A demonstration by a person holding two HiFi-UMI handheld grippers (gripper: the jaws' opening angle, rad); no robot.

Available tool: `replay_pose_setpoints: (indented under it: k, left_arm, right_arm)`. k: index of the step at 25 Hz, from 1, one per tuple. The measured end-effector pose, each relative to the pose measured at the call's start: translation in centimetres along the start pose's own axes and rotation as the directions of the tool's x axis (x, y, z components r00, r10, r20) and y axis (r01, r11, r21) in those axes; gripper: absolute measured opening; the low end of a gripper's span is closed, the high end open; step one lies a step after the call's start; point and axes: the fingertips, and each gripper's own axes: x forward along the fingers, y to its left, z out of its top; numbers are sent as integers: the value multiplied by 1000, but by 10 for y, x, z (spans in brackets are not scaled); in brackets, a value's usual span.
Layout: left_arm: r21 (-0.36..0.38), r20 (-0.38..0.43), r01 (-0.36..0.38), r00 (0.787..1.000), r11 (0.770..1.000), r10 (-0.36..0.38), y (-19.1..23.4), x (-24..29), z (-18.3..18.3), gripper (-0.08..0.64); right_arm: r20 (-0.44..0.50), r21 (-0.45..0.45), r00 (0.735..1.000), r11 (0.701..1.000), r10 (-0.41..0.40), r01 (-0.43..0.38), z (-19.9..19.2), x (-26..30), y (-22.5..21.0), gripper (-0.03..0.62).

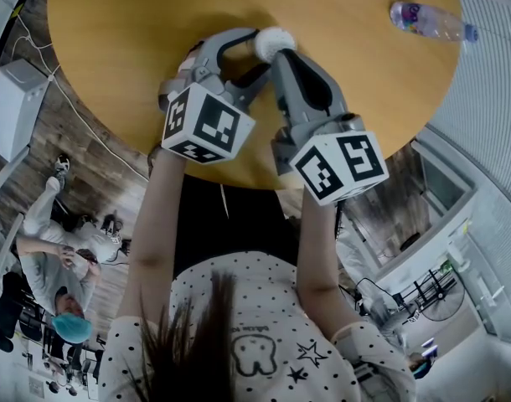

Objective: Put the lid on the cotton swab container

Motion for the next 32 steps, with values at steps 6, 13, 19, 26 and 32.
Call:
replay_pose_setpoints:
  k: [6, 13, 19, 26, 32]
  left_arm:
    - [-1, 0, 1, 1000, 1000, -1, -1, 4, 0, 232]
    - [0, -2, 0, 1000, 1000, 0, -1, 4, 0, 232]
    - [5, -2, 3, 1000, 1000, -3, 0, 2, 0, 233]
    - [3, -2, 6, 1000, 1000, -6, -1, 2, -2, 233]
    - [2, -1, 5, 1000, 1000, -5, 1, 2, -2, 233]
  right_arm:
    - [-22, -121, 999, 992, -37, 34, 1, 4, -2, 12]
    - [-31, -184, 999, 982, -43, 36, 6, 12, 1, 5]
    - [-66, -311, 995, 949, -75, 51, 1, 16, 6, 5]
    - [-86, -313, 993, 948, -86, 55, -3, 19, 5, 5]
    - [-71, -301, 994, 952, -80, 55, -2, 20, 6, 5]
